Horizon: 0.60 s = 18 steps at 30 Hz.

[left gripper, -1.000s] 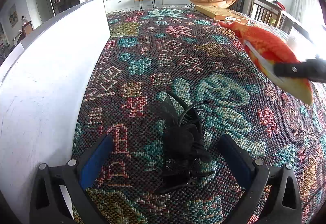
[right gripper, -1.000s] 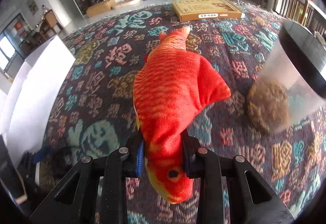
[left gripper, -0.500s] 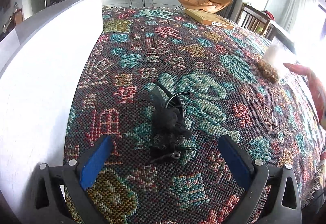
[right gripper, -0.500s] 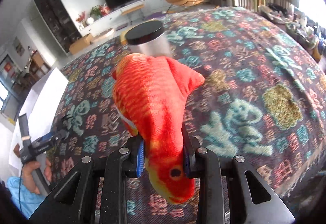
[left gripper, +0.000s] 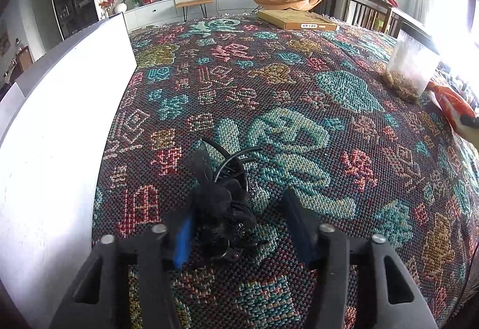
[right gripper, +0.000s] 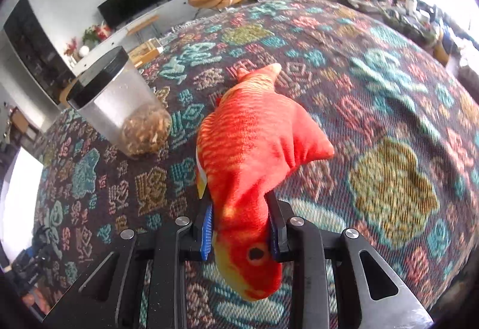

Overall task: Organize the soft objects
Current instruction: 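Lift the fish plush and black accessory toward the white box with both grippers, then lower both items over the white box and open both grippers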

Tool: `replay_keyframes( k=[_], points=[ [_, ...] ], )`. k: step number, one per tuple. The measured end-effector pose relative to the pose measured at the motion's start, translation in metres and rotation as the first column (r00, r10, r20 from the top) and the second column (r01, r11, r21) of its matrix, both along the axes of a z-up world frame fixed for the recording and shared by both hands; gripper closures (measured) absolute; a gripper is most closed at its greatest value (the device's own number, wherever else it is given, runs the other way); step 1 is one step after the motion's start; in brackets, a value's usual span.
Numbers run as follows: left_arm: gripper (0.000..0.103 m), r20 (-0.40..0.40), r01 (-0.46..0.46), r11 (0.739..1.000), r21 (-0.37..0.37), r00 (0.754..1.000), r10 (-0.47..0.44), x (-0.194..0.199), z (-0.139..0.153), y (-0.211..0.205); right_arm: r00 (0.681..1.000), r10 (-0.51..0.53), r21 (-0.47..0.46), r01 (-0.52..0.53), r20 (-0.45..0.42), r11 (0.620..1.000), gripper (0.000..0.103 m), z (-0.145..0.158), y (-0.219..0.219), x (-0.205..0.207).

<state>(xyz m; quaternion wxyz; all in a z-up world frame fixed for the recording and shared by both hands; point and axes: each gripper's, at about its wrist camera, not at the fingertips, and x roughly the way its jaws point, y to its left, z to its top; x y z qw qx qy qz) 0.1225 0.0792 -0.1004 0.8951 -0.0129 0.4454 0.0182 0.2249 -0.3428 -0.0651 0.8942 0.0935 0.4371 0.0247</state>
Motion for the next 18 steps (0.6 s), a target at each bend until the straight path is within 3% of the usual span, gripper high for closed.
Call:
replay_keyframes(
  k=[3,5,8,13,18],
  points=[
    [0.067,-0.004,-0.025,0.997,-0.070,1.000,0.025,0.007,0.003,0.008,0.999,0.039,0.004,-0.039,-0.016,0.999,0.072,-0.006,0.003,0.038],
    [0.067,-0.010,-0.044,0.993,-0.113,0.999,0.043,0.010,0.004,0.013,0.990,0.071,0.049,-0.065,-0.124,0.997,0.072,-0.025,0.002,0.064],
    [0.067,-0.013,-0.058,0.985,-0.163,0.998,0.056,0.013,0.008,0.017,0.991,0.065,0.090,-0.054,-0.118,0.994,0.073,-0.017,-0.004,0.078],
    [0.067,0.024,-0.051,0.972,-0.231,0.998,0.058,0.018,0.034,0.017,0.997,0.078,0.132,-0.076,-0.010,0.988,0.074,0.037,-0.008,0.090],
    [0.067,0.100,-0.042,0.950,-0.310,0.992,0.077,0.020,0.087,0.024,0.976,0.184,0.067,-0.192,0.117,0.979,0.074,0.109,0.028,0.093]
  ],
)
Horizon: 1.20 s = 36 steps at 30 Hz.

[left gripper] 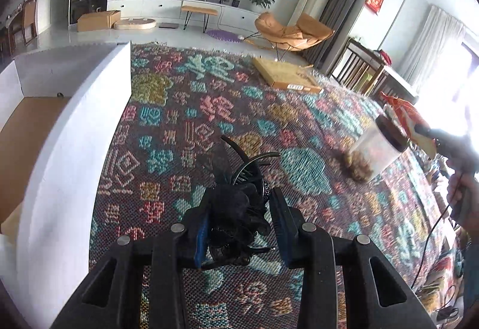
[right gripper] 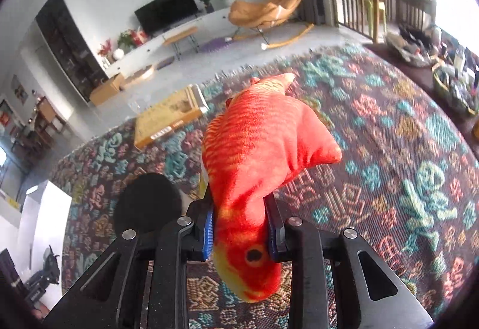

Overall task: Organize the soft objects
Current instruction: 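Lower both items over the white box and open both grippers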

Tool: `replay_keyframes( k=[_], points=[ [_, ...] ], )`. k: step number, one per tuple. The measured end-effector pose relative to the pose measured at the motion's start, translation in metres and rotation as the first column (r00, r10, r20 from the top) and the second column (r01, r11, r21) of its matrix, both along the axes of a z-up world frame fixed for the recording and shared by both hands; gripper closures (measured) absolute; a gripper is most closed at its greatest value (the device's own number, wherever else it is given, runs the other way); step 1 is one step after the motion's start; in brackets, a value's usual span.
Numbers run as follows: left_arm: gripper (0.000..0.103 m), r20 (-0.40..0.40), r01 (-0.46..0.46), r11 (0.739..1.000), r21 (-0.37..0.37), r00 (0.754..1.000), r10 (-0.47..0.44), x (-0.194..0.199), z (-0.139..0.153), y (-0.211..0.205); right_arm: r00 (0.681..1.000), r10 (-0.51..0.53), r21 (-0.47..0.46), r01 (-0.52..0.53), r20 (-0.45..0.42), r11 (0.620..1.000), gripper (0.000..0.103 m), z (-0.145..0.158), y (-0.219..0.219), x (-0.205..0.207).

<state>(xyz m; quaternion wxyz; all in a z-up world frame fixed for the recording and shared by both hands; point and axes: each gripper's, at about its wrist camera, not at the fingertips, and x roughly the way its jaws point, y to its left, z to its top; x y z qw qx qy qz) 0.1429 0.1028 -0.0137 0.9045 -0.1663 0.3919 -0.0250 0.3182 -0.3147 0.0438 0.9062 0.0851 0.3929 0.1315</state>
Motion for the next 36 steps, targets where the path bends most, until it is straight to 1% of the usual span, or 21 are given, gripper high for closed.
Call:
replay_keyframes(
  k=[3,5,6,8,10,12,15,17,19,21,22,23,24,25,27,30,32,34,35,36],
  points=[
    [0.067,0.054,-0.012,0.999,-0.044,0.998,0.014,-0.007,0.036,0.015,0.994,0.106,0.015,-0.107,0.035,0.994,0.074,0.033,0.047,-0.017],
    [0.067,0.077,-0.014,0.998,-0.064,0.997,0.019,-0.019,0.057,0.030,0.980,0.194,0.033,-0.195,0.048,0.980,0.074,0.049,0.092,-0.039],
    [0.067,0.080,-0.015,0.998,-0.060,0.997,0.020,-0.026,0.065,0.040,0.969,0.240,0.050,-0.242,0.053,0.969,0.074,0.055,0.116,-0.053],
    [0.067,0.078,-0.024,0.999,-0.021,0.997,0.025,-0.041,0.078,0.063,0.940,0.336,0.107,-0.340,0.058,0.934,0.074,0.061,0.168,-0.086],
    [0.067,0.067,-0.053,0.998,0.041,0.996,0.051,-0.061,0.087,0.091,0.900,0.433,0.153,-0.437,0.060,0.887,0.074,0.065,0.226,-0.119],
    [0.067,0.040,-0.087,0.991,0.097,0.996,0.084,-0.080,0.091,0.121,0.854,0.517,0.199,-0.516,0.053,0.833,0.074,0.062,0.280,-0.150],
    [0.066,-0.006,-0.165,0.968,0.189,0.986,0.169,-0.108,0.086,0.164,0.794,0.608,0.272,-0.588,0.015,0.762,0.074,0.050,0.352,-0.185],
    [0.065,-0.039,-0.207,0.949,0.237,0.974,0.222,-0.125,0.077,0.186,0.757,0.653,0.285,-0.625,-0.006,0.727,0.074,0.039,0.394,-0.206],
    [0.053,-0.062,-0.242,0.935,0.259,0.962,0.266,-0.142,0.065,0.206,0.731,0.682,0.302,-0.643,-0.032,0.704,0.073,0.022,0.425,-0.222],
    [0.013,-0.058,-0.299,0.913,0.278,0.943,0.327,-0.160,0.055,0.222,0.700,0.711,0.340,-0.653,-0.070,0.677,0.067,0.002,0.450,-0.234],
    [0.008,-0.042,-0.332,0.899,0.287,0.933,0.358,-0.168,0.052,0.228,0.676,0.730,0.364,-0.660,-0.094,0.658,0.059,-0.009,0.460,-0.237],
    [0.005,-0.025,-0.359,0.887,0.291,0.924,0.382,-0.177,0.050,0.233,0.648,0.752,0.388,-0.666,-0.122,0.637,0.044,-0.019,0.472,-0.240],
    [0.004,-0.016,-0.377,0.879,0.292,0.917,0.399,-0.185,0.048,0.237,0.627,0.764,0.405,-0.666,-0.152,0.626,0.036,-0.029,0.478,-0.243],
    [0.004,-0.014,-0.388,0.875,0.291,0.912,0.409,-0.192,0.046,0.241,0.619,0.765,0.410,-0.661,-0.176,0.629,0.029,-0.036,0.481,-0.242],
    [0.004,0.004,-0.412,0.862,0.296,0.903,0.430,-0.203,0.045,0.243,0.616,0.765,0.419,-0.655,-0.185,0.629,0.029,-0.042,0.477,-0.243],
    [0.003,0.061,-0.452,0.828,0.330,0.886,0.460,-0.215,0.051,0.234,0.643,0.749,0.391,-0.656,-0.157,0.645,0.029,-0.035,0.459,-0.242],
    [0.000,0.093,-0.481,0.801,0.357,0.872,0.481,-0.218,0.058,0.225,0.668,0.733,0.329,-0.669,-0.128,0.666,0.029,-0.027,0.448,-0.245],
    [0.000,0.123,-0.490,0.792,0.363,0.868,0.481,-0.219,0.067,0.213,0.690,0.717,0.247,-0.680,-0.103,0.690,0.029,-0.018,0.438,-0.254],
    [0.000,0.136,-0.505,0.779,0.371,0.860,0.492,-0.220,0.070,0.208,0.699,0.709,0.205,-0.684,-0.094,0.701,0.028,-0.015,0.435,-0.260],
    [0.000,0.149,-0.525,0.759,0.386,0.847,0.510,-0.219,0.071,0.201,0.708,0.701,0.159,-0.685,-0.088,0.711,0.028,-0.011,0.435,-0.266]
  ],
)
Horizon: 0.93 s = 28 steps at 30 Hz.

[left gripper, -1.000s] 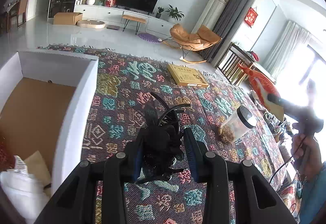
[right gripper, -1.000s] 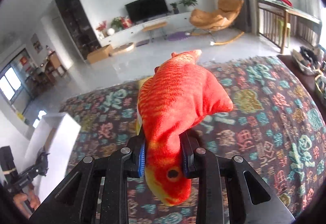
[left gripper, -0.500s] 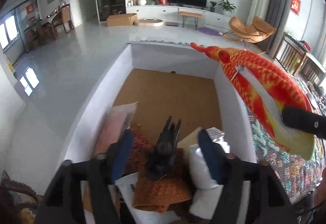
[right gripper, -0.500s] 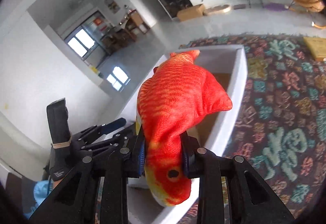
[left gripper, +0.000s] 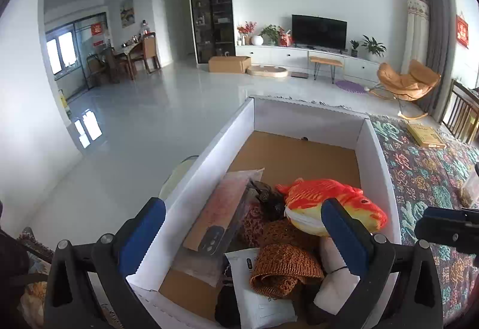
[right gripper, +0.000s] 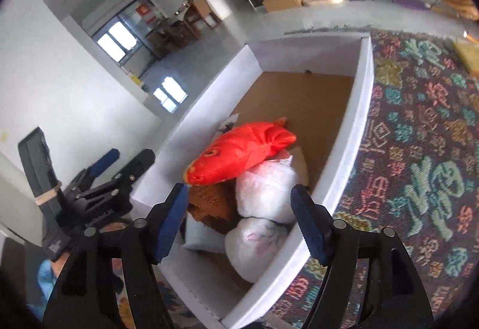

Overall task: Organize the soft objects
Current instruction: 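Lower both items over the white box and open both grippers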

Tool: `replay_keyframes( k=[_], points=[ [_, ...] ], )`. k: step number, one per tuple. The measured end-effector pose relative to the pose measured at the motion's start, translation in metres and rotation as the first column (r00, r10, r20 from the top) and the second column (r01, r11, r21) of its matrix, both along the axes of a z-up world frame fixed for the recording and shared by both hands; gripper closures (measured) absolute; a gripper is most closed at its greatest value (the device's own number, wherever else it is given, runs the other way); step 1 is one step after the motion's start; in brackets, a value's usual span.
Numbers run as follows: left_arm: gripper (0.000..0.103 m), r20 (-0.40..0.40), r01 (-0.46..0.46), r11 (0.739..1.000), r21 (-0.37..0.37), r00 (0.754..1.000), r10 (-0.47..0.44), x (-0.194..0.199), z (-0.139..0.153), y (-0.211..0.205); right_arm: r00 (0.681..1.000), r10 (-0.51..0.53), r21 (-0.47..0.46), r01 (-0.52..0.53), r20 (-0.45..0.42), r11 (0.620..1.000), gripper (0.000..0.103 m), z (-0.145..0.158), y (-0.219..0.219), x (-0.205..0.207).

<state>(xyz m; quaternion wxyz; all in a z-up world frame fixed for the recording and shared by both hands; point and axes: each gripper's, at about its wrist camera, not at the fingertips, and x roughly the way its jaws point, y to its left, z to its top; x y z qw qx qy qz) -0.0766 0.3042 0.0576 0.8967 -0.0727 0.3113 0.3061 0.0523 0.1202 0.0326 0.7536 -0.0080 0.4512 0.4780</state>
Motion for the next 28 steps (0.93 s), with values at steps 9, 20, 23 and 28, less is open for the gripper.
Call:
replay_keyframes(
  k=[9,20,23,28],
  points=[
    [0.000,-0.143,0.009,1.000,-0.005,0.990,-0.010,-0.004,-0.006,-0.032,0.986,-0.078,-0.167,0.103,0.150,0.981,0.025,0.012,-0.017,-0.029],
    [0.000,-0.122,0.011,1.000,0.002,0.992,-0.010,-0.024,0.006,-0.041,0.973,-0.063,-0.228,0.114,0.222,0.967,0.025,0.022,-0.011,-0.051],
    [0.000,-0.110,0.005,1.000,-0.010,0.994,-0.006,-0.028,0.008,-0.039,0.969,-0.051,-0.234,0.110,0.244,0.966,0.025,0.024,-0.009,-0.056],
    [0.000,-0.087,-0.033,0.998,0.046,0.996,0.037,-0.035,0.010,-0.044,0.965,-0.059,-0.212,0.115,0.254,0.970,0.025,0.026,-0.017,-0.058]
  ],
)
